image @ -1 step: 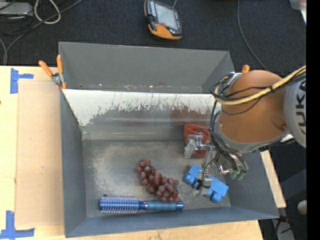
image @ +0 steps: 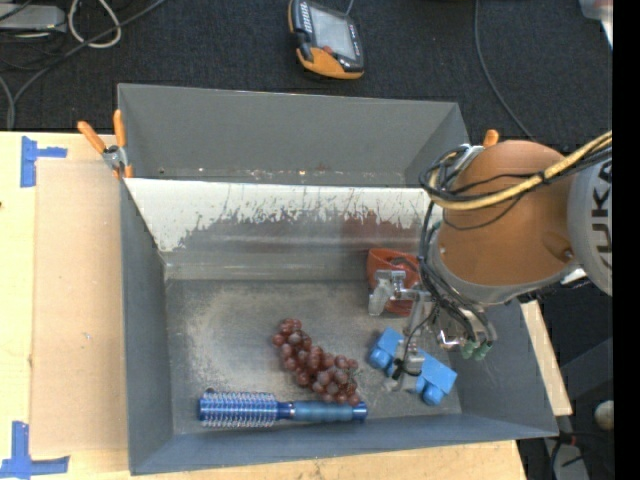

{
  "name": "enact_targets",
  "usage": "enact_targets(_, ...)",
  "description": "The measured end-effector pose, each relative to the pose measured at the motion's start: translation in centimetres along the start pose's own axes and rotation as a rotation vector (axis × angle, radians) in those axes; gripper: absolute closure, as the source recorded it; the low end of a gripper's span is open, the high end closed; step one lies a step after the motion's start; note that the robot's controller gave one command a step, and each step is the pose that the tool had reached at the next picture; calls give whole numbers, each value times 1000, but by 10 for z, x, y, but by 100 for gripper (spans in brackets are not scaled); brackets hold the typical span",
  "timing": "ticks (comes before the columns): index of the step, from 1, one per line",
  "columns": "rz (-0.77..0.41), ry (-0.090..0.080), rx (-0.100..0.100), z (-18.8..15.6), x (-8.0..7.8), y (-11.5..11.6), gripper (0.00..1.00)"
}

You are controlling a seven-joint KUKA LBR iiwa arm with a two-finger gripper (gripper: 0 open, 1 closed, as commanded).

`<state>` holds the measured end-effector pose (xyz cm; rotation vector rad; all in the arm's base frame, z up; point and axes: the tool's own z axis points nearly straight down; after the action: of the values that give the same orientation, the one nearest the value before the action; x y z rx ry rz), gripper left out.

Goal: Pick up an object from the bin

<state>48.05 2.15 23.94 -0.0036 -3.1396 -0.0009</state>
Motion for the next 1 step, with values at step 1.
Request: enact_targets(1,-107,-8,-2,-83,4,33,0)
